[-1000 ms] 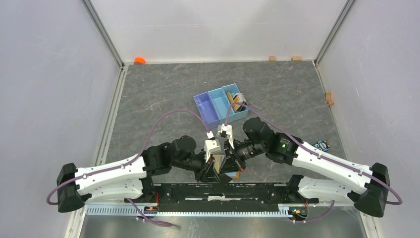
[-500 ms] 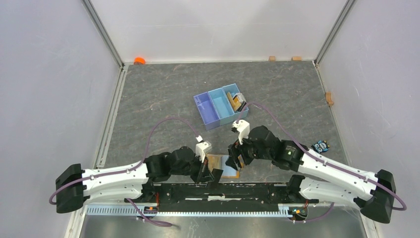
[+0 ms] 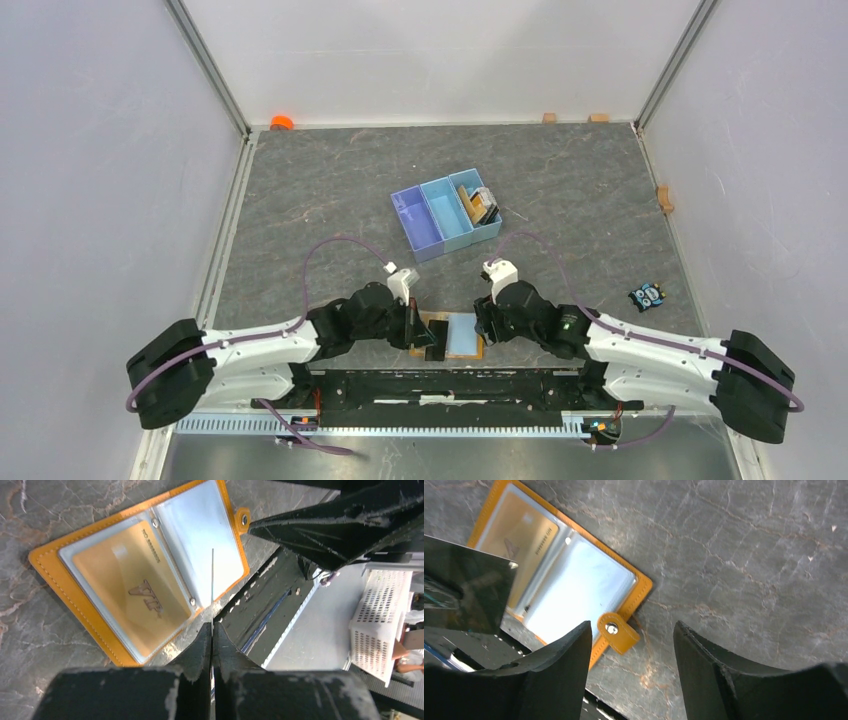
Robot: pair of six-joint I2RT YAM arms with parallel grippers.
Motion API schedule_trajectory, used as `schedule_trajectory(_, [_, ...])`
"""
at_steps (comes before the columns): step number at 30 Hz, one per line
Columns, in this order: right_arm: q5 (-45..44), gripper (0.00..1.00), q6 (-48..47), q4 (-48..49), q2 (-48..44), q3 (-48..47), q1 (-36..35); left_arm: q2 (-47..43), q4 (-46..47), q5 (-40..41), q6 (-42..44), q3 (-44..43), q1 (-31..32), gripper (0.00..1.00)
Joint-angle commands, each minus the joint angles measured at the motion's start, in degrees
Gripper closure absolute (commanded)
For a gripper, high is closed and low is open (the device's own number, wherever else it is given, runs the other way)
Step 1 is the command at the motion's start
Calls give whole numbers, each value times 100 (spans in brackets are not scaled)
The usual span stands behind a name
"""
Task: Put the credit cards into the card holder
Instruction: Insert the credit card into the card holder.
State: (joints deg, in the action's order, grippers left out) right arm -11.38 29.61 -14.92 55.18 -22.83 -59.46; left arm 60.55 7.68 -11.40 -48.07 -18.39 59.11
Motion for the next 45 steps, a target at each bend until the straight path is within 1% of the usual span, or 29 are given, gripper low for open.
schedule_trajectory(1, [-183,36,89,837,208,33,-39,242,844,-430,-375,92,-264,98])
schedule_trajectory(7, [-21,38,309,907,335,178,-109,501,1226,-715,-505,289,-502,98])
schedule_trajectory(11, [-36,42,448,931,292,336,-162,644,1414,-876,-549,354,-630,98])
schedule_trajectory(16, [-116,55,478,823,409,349,-170,843,1463,-1049,-497,301,-731,98])
schedule_trajectory(22, [-531,77,607,342,584,216,-175,1209,1693,-1420,-493,250,-877,98])
schedule_trajectory(25, [-601,82,636,223,656,179,-172,1447,1874,-1600,-528,214,-905,98])
schedule_trajectory(29, [-640,86,660,203,664,190,-176,1628,1971,-1620,-570,169,-918,98])
schedule_trajectory(36, [-712,87,668,136,679,166,-171,1832,2109,-1737,-615,186,-1032,98])
schedule_trajectory(45, [-732,89,658,104,732,156,-171,1907,2255,-2231,-668,49,-1172,98])
